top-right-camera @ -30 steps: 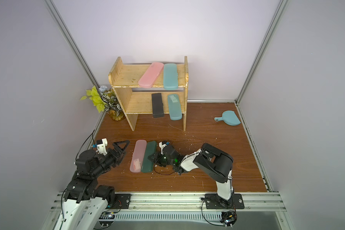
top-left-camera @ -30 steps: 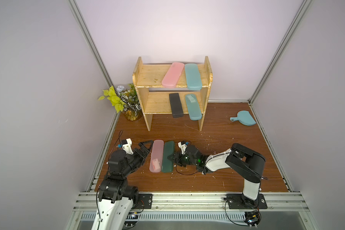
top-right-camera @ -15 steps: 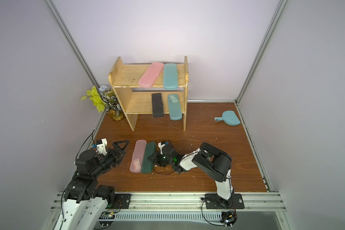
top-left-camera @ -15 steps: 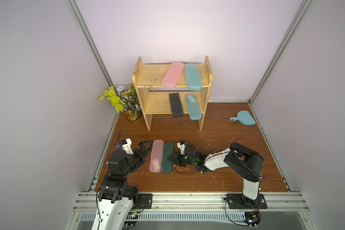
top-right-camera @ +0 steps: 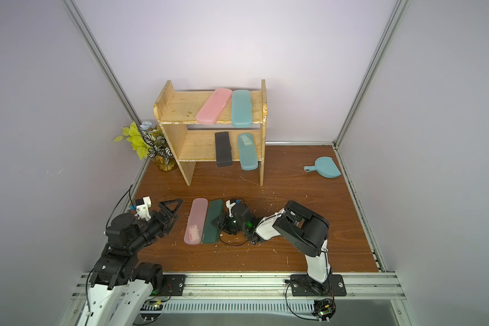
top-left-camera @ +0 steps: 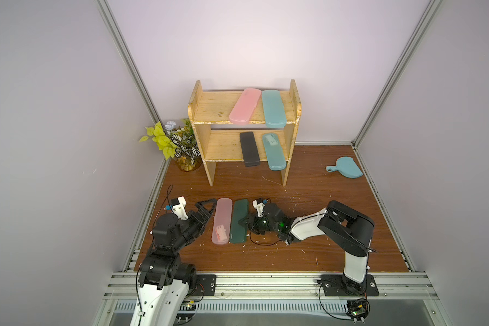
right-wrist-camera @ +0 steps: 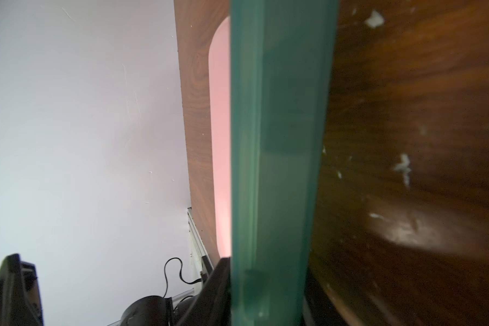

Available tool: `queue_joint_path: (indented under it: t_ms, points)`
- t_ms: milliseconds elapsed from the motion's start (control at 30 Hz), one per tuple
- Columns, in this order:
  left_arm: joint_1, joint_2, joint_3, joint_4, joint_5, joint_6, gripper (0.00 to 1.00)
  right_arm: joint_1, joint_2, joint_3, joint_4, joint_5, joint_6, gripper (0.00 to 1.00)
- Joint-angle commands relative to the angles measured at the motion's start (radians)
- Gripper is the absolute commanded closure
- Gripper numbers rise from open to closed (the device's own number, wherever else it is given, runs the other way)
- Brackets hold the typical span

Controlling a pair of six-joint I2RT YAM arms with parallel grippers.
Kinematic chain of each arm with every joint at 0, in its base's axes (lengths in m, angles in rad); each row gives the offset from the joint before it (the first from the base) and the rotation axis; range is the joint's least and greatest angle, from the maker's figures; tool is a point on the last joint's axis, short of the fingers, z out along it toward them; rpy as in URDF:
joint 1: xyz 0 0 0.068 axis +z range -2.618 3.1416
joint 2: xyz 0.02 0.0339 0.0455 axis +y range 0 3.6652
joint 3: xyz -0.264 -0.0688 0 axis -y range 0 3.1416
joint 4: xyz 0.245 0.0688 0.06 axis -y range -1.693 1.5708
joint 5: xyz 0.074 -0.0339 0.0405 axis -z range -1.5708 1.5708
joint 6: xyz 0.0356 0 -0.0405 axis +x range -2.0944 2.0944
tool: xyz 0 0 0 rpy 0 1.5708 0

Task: Remove the pencil cases from the shelf
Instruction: Place the pencil case at the center of the board, then pick up the pencil case from the shelf.

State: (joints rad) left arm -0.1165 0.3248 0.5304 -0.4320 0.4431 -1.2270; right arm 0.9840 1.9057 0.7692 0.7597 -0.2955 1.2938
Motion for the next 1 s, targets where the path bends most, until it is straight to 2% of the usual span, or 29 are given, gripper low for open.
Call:
queue_joint_path:
  t_ms: [0,167,367,433,567,733,800,967]
  points:
    - [-0.007,-0.001,-0.002,-0.013,-0.015,0.004,0.01,-0.005,-0.026,0.007,-0.011,-0.003,-0.011,0.47]
    - [-0.008,0.055,0.019,0.02,-0.012,0.024,0.01,-0.01,-0.107,-0.007,-0.116,0.031,-0.046,0.35]
    - [-0.008,0.172,0.042,0.174,0.035,0.026,0.01,-0.031,-0.271,-0.055,-0.295,0.099,-0.113,0.28]
    - [-0.008,0.213,0.045,0.241,0.055,0.013,0.01,-0.037,-0.337,-0.067,-0.369,0.129,-0.148,0.22]
    - [-0.007,0.299,0.052,0.36,0.085,-0.014,0.01,-0.05,-0.479,-0.079,-0.51,0.195,-0.243,0.01]
    - [-0.011,0.407,0.066,0.495,0.093,-0.054,0.01,-0.095,-0.681,-0.158,-0.535,0.231,-0.294,0.01]
    - [-0.016,0.462,0.081,0.542,0.092,-0.068,0.01,-0.113,-0.778,-0.213,-0.52,0.283,-0.281,0.01]
    - [-0.086,0.61,0.139,0.661,0.047,-0.085,0.01,-0.179,-1.029,-0.333,-0.501,0.326,-0.3,0.01]
